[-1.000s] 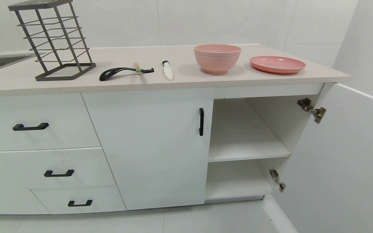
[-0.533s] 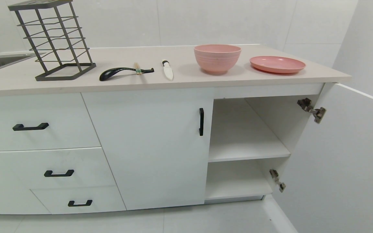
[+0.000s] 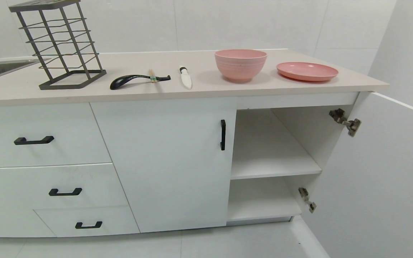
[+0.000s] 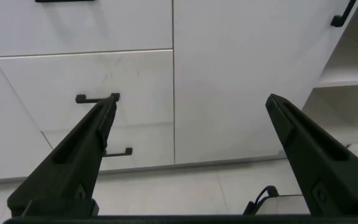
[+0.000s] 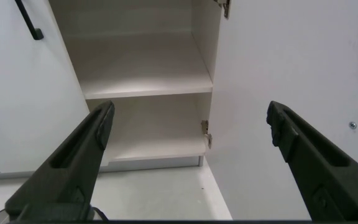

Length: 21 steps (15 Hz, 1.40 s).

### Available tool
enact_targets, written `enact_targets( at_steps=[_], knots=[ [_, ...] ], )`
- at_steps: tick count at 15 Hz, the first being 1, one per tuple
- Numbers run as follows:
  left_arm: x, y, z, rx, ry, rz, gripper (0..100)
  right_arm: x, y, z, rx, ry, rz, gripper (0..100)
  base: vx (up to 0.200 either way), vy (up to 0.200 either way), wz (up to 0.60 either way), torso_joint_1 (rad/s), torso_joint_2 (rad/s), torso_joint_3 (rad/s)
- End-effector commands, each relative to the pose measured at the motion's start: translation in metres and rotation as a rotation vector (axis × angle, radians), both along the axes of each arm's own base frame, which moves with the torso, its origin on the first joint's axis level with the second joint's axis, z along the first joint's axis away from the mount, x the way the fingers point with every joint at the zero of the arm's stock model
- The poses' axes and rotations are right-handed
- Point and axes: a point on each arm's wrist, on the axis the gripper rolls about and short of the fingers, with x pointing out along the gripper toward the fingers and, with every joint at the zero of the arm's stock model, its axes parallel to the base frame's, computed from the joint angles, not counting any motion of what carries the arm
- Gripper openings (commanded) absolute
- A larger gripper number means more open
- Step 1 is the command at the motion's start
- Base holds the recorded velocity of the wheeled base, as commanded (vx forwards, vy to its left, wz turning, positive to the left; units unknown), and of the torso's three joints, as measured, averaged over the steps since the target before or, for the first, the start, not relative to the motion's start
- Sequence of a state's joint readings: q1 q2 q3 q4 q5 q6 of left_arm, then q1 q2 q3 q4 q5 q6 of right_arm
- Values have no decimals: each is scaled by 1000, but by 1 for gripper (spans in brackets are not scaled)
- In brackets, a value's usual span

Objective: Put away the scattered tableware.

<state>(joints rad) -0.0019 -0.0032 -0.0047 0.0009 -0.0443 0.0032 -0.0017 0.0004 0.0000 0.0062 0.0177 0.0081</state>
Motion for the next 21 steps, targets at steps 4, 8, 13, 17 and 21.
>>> enact_targets(
  at_steps=[4,8,13,17,21],
  knots=[
    [1,0,-1,0,7,0,100,0,0,0,1,-2,1,100,50,-50,0,1,2,1],
    [1,0,-1,-2,7,-1,100,0,0,0,1,-2,1,100,200,-200,0,2,0,1],
    [1,0,-1,-6,7,-3,100,0,0,0,1,-2,1,100,40,0,0,1,0,0],
    [1,0,-1,-8,7,-1,100,0,0,0,0,-2,1,100,100,0,0,-2,-6,4],
    [1,0,-1,-6,7,-4,100,0,0,0,0,-2,1,100,0,0,0,107,-102,-42]
  ],
)
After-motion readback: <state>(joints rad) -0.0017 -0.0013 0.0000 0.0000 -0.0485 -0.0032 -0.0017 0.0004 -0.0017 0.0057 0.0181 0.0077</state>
